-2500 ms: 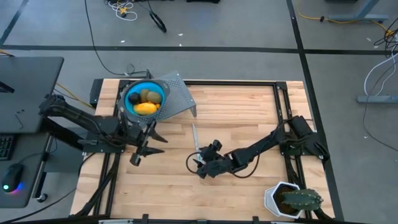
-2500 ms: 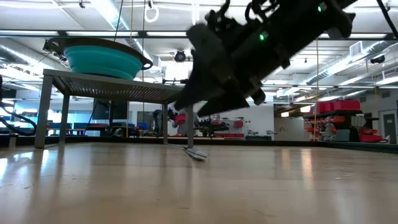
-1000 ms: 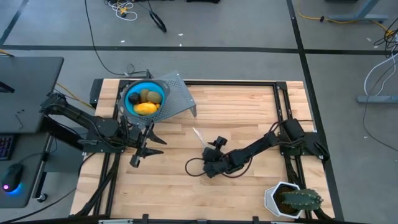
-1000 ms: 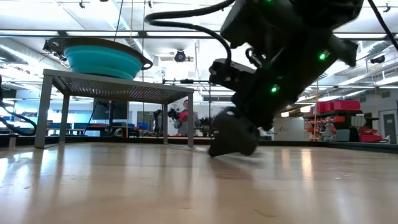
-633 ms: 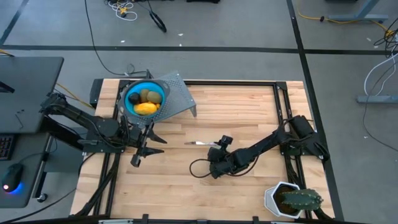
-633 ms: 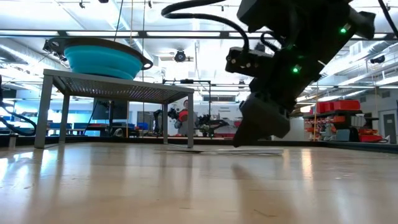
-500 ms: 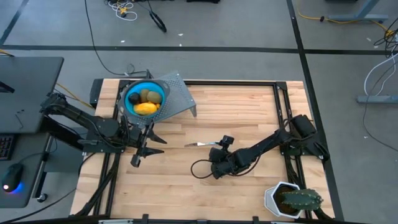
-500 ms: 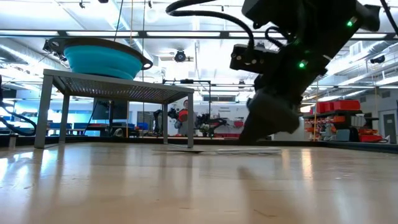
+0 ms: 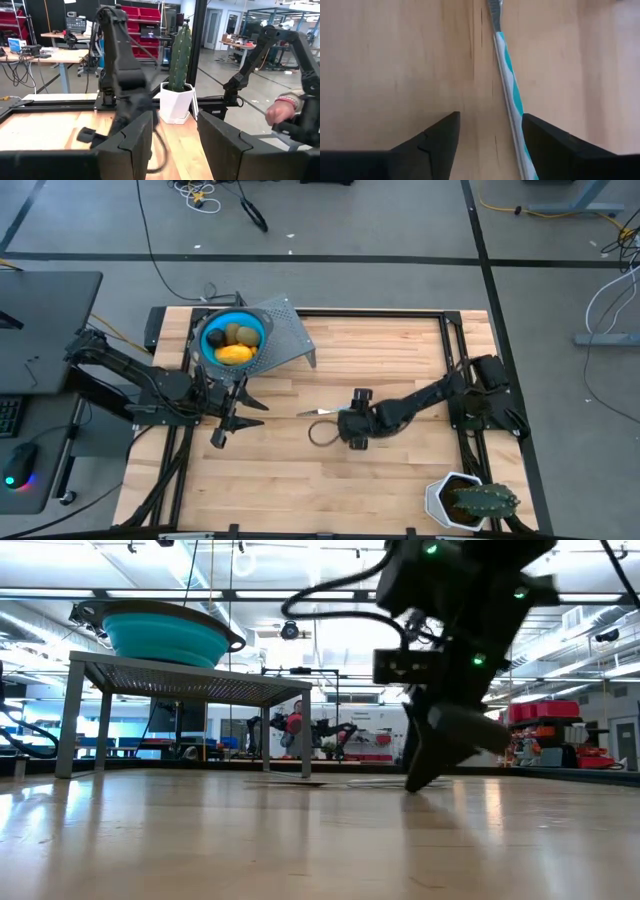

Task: Pick & Place Fruit
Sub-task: Put the white knife on the shelf

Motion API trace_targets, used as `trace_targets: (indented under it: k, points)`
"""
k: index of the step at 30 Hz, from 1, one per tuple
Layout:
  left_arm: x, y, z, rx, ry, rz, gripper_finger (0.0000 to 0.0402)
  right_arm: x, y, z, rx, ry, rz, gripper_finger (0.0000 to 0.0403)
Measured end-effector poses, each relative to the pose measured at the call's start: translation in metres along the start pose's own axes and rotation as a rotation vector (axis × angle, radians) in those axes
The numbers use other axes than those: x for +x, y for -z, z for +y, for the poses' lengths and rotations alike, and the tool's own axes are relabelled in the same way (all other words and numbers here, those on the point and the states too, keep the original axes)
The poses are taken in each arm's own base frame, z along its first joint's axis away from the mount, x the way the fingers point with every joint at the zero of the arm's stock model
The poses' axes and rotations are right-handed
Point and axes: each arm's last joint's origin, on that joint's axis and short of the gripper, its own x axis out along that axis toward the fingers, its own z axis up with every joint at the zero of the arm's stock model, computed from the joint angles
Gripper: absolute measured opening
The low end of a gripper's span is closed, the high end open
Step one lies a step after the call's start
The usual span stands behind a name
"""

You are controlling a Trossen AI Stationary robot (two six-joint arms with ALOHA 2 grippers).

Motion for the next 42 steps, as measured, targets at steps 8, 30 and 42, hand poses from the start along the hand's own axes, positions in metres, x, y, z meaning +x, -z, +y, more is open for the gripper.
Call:
trace_targets:
  k: [8, 30, 42]
  points:
    - [0.0, 0.001, 0.0, 0.003, -0.001, 0.01, 0.0165, -0.015, -0.012, -0.032, 0.035, -0.139, -0.173, 0.0208]
    - [0.0, 0.004, 0.003, 0.031, -0.086, 0.035, 0.0165, 0.01, 0.048, -0.068, 0.16, -0.318, -0.364, 0.0204]
    - [0.0, 0.004, 0.004, 0.028, -0.134, 0.029, 0.0165, 0.019, 0.071, -0.064, 0.227, -0.313, -0.342, 0.0174]
